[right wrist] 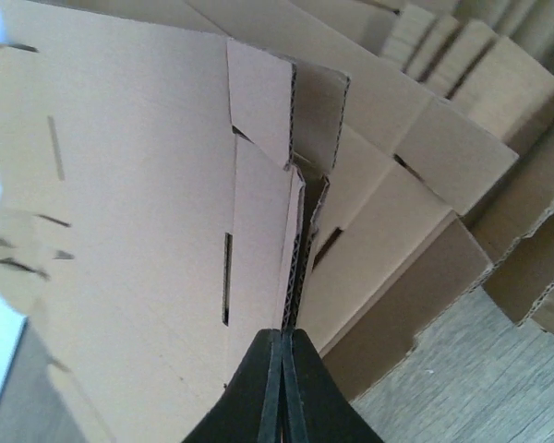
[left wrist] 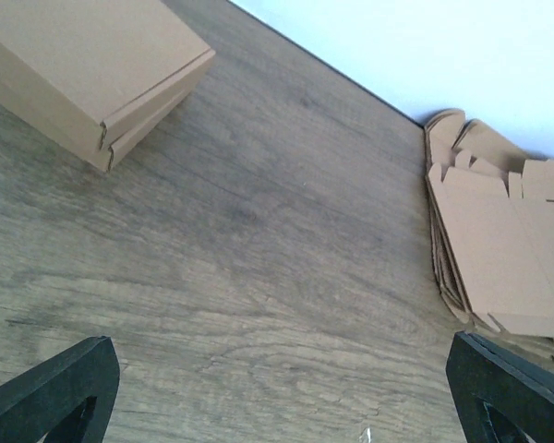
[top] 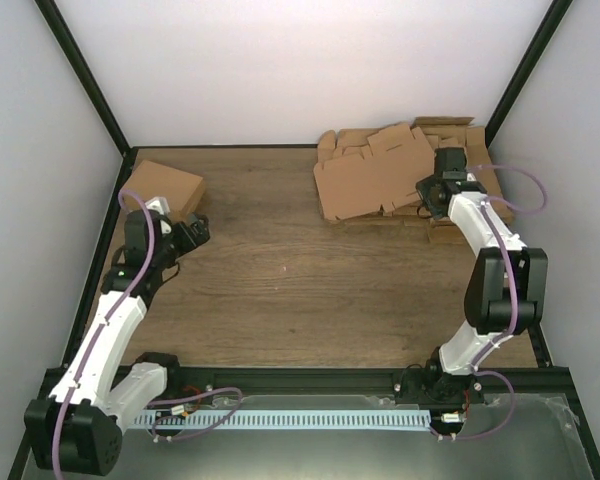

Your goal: Fold the paper box

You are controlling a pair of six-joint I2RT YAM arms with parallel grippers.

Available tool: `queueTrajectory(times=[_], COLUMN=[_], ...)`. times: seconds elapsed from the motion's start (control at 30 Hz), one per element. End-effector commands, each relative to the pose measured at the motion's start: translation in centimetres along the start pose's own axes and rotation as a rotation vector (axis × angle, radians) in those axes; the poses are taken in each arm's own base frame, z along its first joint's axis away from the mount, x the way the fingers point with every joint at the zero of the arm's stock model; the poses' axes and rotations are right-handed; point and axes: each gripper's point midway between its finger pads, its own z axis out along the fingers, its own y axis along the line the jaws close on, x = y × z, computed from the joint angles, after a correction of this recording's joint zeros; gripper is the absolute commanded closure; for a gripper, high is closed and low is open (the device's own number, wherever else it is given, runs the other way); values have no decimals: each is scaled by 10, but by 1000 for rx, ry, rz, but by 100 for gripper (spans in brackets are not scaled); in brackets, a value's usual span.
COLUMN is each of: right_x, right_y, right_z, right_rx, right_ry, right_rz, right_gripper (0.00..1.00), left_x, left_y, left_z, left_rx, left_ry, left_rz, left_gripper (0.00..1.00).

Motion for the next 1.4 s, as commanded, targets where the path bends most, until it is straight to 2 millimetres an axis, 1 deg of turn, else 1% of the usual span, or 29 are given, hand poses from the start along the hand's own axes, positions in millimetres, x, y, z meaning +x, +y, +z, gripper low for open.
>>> queueTrajectory(times=[0.0, 0.17, 0.23, 0.33, 0.43, 0.53, 0.6, 0.63, 0.67, 0.7, 0.77, 0.87, 1.0, 1.07, 1.1, 1.17, 1.27, 1.33, 1.37], right_x=[-26, -5, 10, 43, 80, 102, 108, 111, 113, 113, 113, 116, 119, 116, 113, 112, 112, 112, 112], right_y=[34, 36, 35, 28, 7, -17, -33, -42, -46, -51, -57, -66, -76, -73, -66, -50, -25, -11, -4], right_z=[-49, -72, -83, -100, -113, -119, -117, -114, -113, -111, -109, -104, -91, -84, -82, -76, -73, -73, -74], right_rx=[-131, -203, -240, -289, -291, -301, -287, -274, -267, -256, -236, -217, -190, -196, -217, -273, -364, -427, -461], right_ry=[-54, 42, 97, 200, 288, 324, 317, 316, 312, 306, 295, 290, 284, 262, 244, 233, 226, 207, 201], right_rz=[-2, -23, -39, -73, -103, -101, -93, -96, -106, -117, -141, -174, -229, -295, -331, -457, -625, -688, -715], right_gripper=[99, 99, 99, 99, 99, 97, 94, 85, 72, 64, 57, 55, 55, 56, 57, 57, 57, 52, 47], left_x=[-7, -10, -8, -4, 0, 7, 14, 20, 24, 30, 43, 65, 96, 111, 117, 132, 155, 166, 169], left_y=[0, -3, -4, -6, -7, -11, -14, -16, -18, -20, -20, -20, -18, -20, -22, -26, -32, -34, -35], left_z=[-11, -18, -19, -19, -18, -15, -11, -8, -5, -2, 4, 12, 20, 24, 25, 29, 36, 40, 42], left_rx=[-3, 20, 31, 48, 67, 107, 146, 164, 183, 200, 217, 232, 248, 265, 277, 292, 308, 306, 306], left_ry=[-47, -70, -67, -57, -48, -33, -11, 9, 29, 54, 108, 190, 280, 321, 337, 378, 439, 470, 478], left_rz=[-3, -16, -21, -28, -39, -57, -73, -82, -87, -92, -99, -100, -106, -115, -110, -130, -127, -120, -117], left_gripper=[0, 0, 0, 0, 0, 0, 0, 0, 0, 0, 0, 0, 0, 1, 3, 7, 14, 17, 18])
